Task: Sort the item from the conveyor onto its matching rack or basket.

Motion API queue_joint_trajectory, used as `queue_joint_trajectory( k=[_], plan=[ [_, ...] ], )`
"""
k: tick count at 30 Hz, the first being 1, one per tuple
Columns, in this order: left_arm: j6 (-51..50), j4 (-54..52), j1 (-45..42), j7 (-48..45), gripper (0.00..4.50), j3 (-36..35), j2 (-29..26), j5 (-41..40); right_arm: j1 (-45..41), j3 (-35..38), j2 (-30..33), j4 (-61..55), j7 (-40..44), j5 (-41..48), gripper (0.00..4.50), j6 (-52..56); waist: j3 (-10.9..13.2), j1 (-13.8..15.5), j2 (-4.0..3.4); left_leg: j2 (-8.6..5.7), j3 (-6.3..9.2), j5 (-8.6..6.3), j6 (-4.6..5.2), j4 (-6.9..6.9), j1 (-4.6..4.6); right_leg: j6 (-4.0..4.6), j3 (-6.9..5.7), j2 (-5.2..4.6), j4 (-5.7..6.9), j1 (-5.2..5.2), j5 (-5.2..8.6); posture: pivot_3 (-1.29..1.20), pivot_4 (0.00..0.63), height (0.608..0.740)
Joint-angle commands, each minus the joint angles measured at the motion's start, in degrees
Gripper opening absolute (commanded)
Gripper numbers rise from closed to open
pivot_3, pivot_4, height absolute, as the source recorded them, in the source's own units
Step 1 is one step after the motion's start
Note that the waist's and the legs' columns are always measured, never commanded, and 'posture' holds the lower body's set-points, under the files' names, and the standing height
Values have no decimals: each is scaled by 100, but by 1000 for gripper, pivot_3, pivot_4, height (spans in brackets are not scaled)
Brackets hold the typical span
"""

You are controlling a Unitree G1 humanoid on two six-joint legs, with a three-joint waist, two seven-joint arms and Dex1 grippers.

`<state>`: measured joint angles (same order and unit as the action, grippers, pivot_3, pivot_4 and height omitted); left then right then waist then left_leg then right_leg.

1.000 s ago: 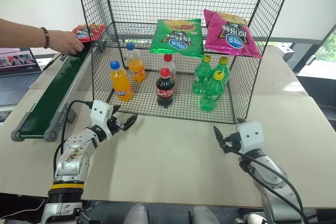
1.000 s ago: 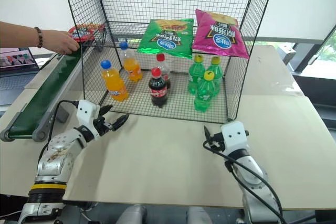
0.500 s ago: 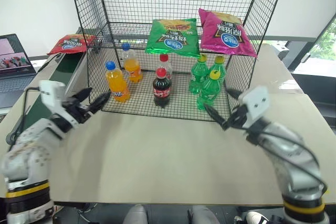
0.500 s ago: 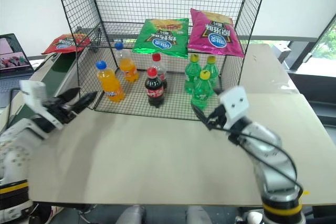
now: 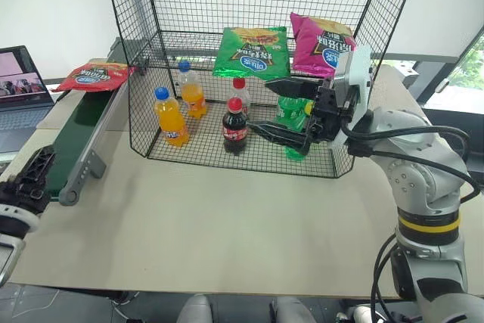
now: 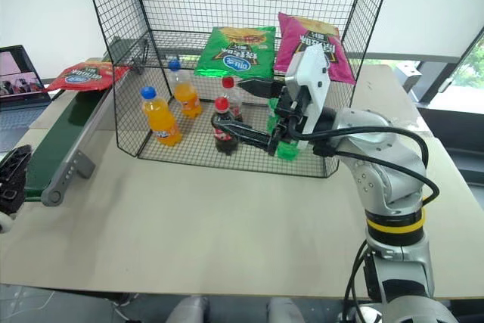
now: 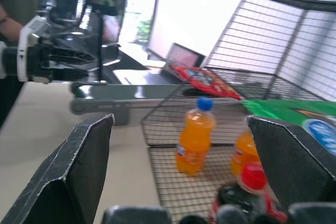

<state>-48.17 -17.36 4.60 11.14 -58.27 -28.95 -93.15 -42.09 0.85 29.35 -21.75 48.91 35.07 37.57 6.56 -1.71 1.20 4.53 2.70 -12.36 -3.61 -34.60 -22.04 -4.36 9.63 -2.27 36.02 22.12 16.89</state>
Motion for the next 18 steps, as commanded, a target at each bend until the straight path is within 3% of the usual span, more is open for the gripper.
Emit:
queue_joint_trajectory(
  k=[1, 6, 18],
  plan=[
    [568, -73, 258, 579, 4461, -321, -16, -951, -239, -28, 67, -55, 265, 130, 4500, -169, 0, 5, 0, 0, 0, 0, 0, 0, 0, 2, -2, 0, 1, 1, 1, 0, 150, 740],
    [772, 322, 546, 877, 4461, -195, -250, -1469, -378, -135, -4, 16, 433, 43, 4500, -410, 0, 30, -1, 0, 0, 1, -2, 2, 4, 8, -5, 0, 2, 2, 4, 0, 150, 740],
    [824, 1421, 238, 607, 4461, 236, -730, -1498, -613, -233, -187, 79, 287, -54, 4500, -670, 0, 91, 0, 1, 1, 16, -30, 41, 7, 21, -16, 0, -3, 14, 12, 0, 150, 740]
  ],
)
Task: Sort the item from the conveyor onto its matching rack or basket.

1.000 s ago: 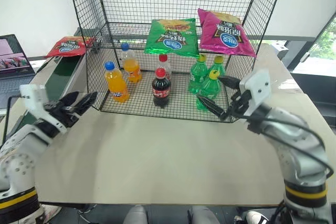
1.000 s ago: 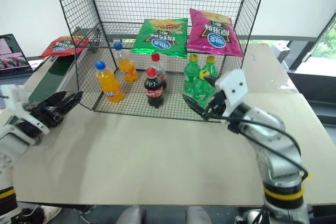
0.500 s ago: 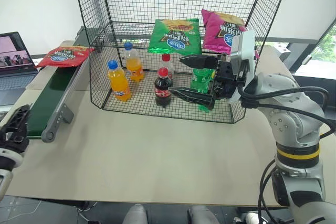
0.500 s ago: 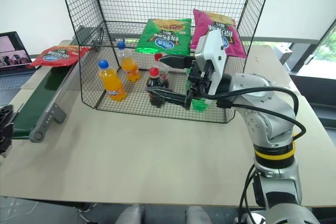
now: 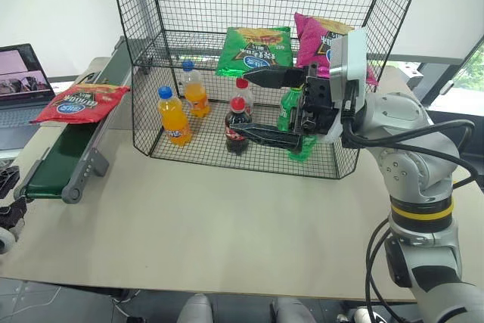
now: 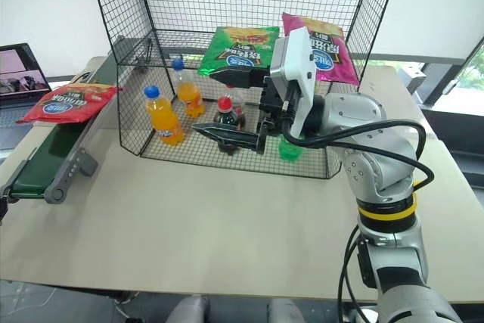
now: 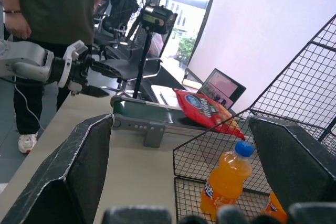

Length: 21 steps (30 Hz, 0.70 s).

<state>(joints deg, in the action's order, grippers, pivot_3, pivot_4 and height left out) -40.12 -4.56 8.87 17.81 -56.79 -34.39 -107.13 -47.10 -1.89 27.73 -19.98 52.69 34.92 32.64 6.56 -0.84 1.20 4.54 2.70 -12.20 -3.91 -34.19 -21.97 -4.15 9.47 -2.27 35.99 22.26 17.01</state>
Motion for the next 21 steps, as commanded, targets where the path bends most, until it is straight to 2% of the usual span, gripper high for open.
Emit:
queue_joint_trajectory(
  k=[1, 21],
  plan=[
    [14, 199, -226, -54, 4461, 136, -189, -89, -104, 45, -25, -102, -113, -63, 4500, -197, 0, 3, 0, 0, 0, 0, 0, 0, 0, 0, 0, 0, 0, 0, 0, 0, 150, 740],
    [22, 776, -688, -354, 4461, 261, -246, -2, -102, 192, 277, -378, -386, 102, 4500, 3, -1, -13, 1, 1, 0, 4, -7, 23, 3, 4, -2, 0, -3, 4, 3, 0, 150, 740]
  ],
)
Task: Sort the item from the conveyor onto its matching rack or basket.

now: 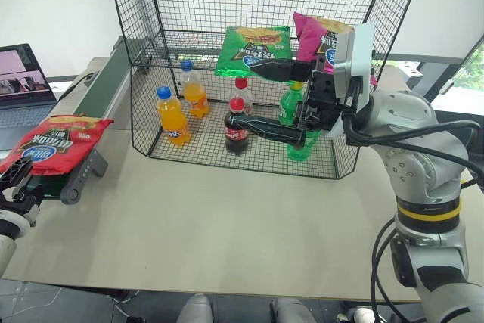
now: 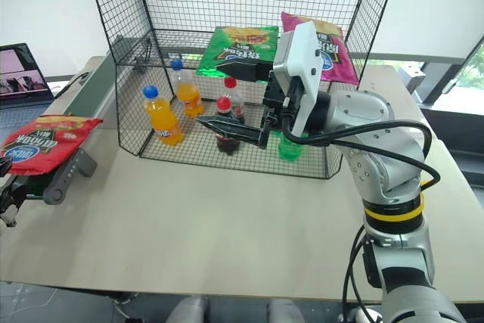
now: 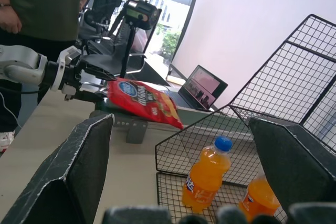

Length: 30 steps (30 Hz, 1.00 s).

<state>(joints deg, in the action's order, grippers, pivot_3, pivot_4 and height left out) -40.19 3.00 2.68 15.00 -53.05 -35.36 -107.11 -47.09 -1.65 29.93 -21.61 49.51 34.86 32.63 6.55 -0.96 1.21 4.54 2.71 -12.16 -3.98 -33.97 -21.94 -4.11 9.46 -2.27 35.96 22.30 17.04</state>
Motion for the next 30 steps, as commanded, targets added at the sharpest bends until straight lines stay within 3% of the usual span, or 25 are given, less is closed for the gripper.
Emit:
queue_joint_trajectory(
  k=[1, 6, 7, 10, 16, 17, 20, 25, 30],
  plan=[
    [40, 46, -82, -70, 4461, -125, -142, -7, -100, 175, 65, -235, -80, 126, 4500, 20, 0, -2, 0, 0, 0, 0, 0, 0, 0, 0, 0, 0, 0, 1, 0, 0, 150, 740],
    [79, 103, -105, -126, 4461, -156, -116, 72, -88, 191, 88, -284, -107, 168, 4500, 57, 0, 0, 0, 0, 0, 0, 0, 1, 0, 0, 0, 0, -1, 0, 0, 0, 150, 740],
    [96, 114, -94, -135, 4212, -173, -109, 98, -78, 196, 93, -312, -120, 183, 4500, 71, 0, 0, 0, 0, 0, 0, 0, 1, -1, 0, 0, 0, -1, 1, 0, 0, 150, 740],
    [127, 102, -94, -203, 3204, -226, -91, 127, -56, 212, 110, -364, -147, 223, 4500, 101, 0, 1, 0, 0, 0, 0, -1, 1, -1, 0, 0, 0, -2, 1, 0, 0, 150, 740],
    [112, -144, -118, -278, 332, -308, -112, 33, -43, 209, 153, -397, -178, 284, 4500, 114, 0, 1, 1, 0, 0, 1, -1, 3, -1, 1, 0, 0, -3, 1, 1, 0, 150, 740],
    [111, -216, -133, -292, 74, -310, -119, 12, -41, 210, 156, -395, -183, 293, 4500, 108, 0, 1, 1, 0, 0, 1, -2, 2, -1, 1, 0, 0, -3, 1, 1, 0, 150, 740],
    [127, -608, -194, -445, 74, -281, -167, 44, -30, 229, 157, -389, -201, 310, 4500, 87, 2, 8, 4, 0, 0, 1, -2, 3, -2, 1, -1, 0, -4, 1, 1, 0, 150, 740],
    [-332, -1366, -317, -870, 74, -119, -424, -563, -42, 346, 107, -408, -261, 487, 4500, 107, 3, 9, 9, 1, 0, 2, -5, 4, -4, 1, -1, 0, -6, 2, 1, 0, 150, 740],
    [-993, -1573, -986, -1327, 74, 228, -661, -589, 28, 622, 213, -534, -225, 870, 4500, 204, 4, 12, 7, 1, 1, 2, -5, 5, -3, 0, -3, 0, -8, 1, 1, 0, 150, 740]
  ],
)
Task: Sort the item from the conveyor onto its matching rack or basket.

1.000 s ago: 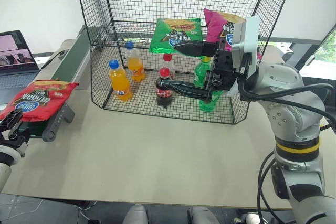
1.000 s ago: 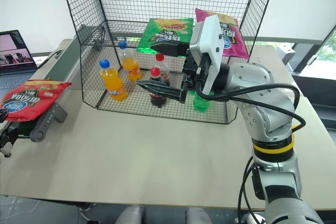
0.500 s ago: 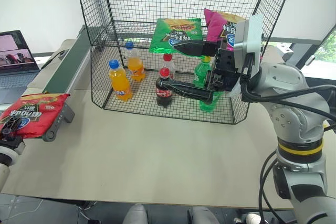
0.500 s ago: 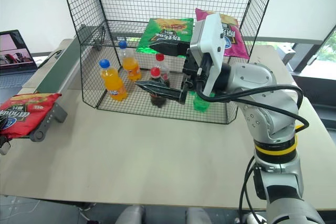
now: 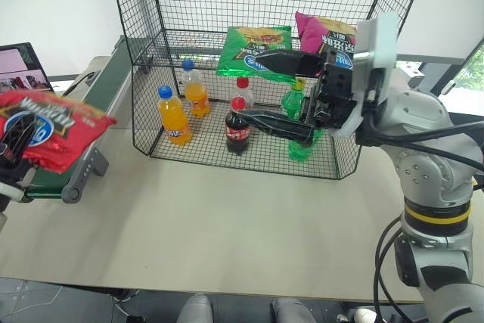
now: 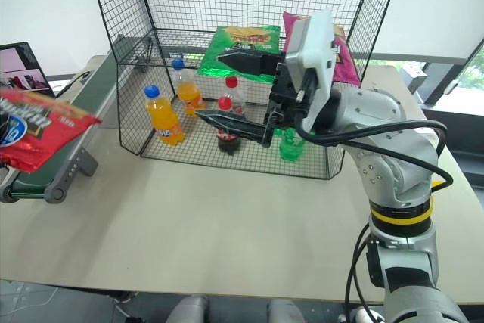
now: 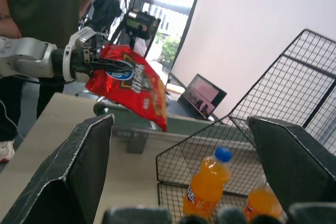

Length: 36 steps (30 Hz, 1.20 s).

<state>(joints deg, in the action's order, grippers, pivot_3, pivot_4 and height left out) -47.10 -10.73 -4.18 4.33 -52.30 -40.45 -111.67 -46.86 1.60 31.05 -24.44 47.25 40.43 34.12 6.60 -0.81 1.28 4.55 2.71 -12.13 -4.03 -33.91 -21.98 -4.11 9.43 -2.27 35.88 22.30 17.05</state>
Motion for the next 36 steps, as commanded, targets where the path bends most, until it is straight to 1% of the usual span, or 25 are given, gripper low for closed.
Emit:
queue_joint_trajectory(
  k=[1, 4, 9, 14, 16, 21, 27, 31, 33, 36],
  plan=[
    [-425, -230, -407, -353, 74, 278, -216, -133, 14, 397, 130, -278, -21, 504, 4500, 153, 0, -6, 0, 0, 0, 0, 0, 0, 0, 0, 0, 0, 0, -1, 0, 0, 150, 740],
    [-702, -276, -835, -585, 74, 655, -299, -133, 26, 611, 264, -342, -98, 719, 4500, 230, 2, -16, -3, 0, 0, 0, 1, 3, -1, 0, 0, 0, -2, 1, 0, 0, 150, 740],
    [-749, -64, -1991, -603, 74, 1436, -218, -133, -67, 791, 268, -448, -822, 315, 4500, 17, 3, -6, -3, -1, 3, 0, 1, 3, -3, 0, -2, 0, -5, 0, 0, 0, 150, 740],
    [-401, 600, -3191, -491, 74, 2060, -120, -18, -24, 628, 374, -721, -1489, -124, 4500, 182, 3, -2, -3, -2, 7, 1, 1, 3, -5, 0, -3, 0, -3, 1, 0, 0, 150, 740],
    [-162, 965, -3624, -507, 74, 2226, -12, 317, -28, 598, 384, -844, -1818, -100, 4500, 486, 3, -1, -4, -2, 8, 1, 1, 4, -6, 0, -4, 0, -5, 0, 0, 0, 150, 740],
    [265, 1665, -4276, -762, 74, 2532, 452, 1270, 5, 620, 533, -955, -1968, -215, 4500, 584, 4, 2, -7, -4, 11, 10, -10, 2, -4, 0, -5, 0, -3, -2, 0, 0, 150, 740],
    [1085, 2946, -5352, -1412, 74, 2932, 1481, 2757, 12, 897, 697, -1016, -2134, -144, 4500, 647, 6, 90, -5, -7, 22, 13, -15, -6, -21, -2, -19, -1, -12, -5, -2, 0, 150, 740],
    [1320, 3383, -5424, -1226, 74, 2767, 1884, 3222, -7, 923, 768, -1100, -2189, -87, 4500, 735, 5, 48, -10, -9, 26, 13, -14, -2, -20, -3, -18, -1, -18, -5, -2, 0, 150, 740],
    [1281, 3361, -5343, -1099, 74, 2675, 2006, 3301, -7, 918, 836, -1144, -2190, -57, 4500, 794, 7, 10, -13, -8, 26, 13, -13, -1, -19, -3, -18, -1, -14, -5, -2, 0, 150, 740],
    [1237, 3142, -5247, -672, 74, 2476, 2213, 3289, 52, 944, 893, -1263, -2257, 39, 4500, 915, 8, -6, -14, -8, 28, 13, -11, -1, -20, -3, -18, 0, -14, -4, -2, 0, 150, 740]
  ],
)
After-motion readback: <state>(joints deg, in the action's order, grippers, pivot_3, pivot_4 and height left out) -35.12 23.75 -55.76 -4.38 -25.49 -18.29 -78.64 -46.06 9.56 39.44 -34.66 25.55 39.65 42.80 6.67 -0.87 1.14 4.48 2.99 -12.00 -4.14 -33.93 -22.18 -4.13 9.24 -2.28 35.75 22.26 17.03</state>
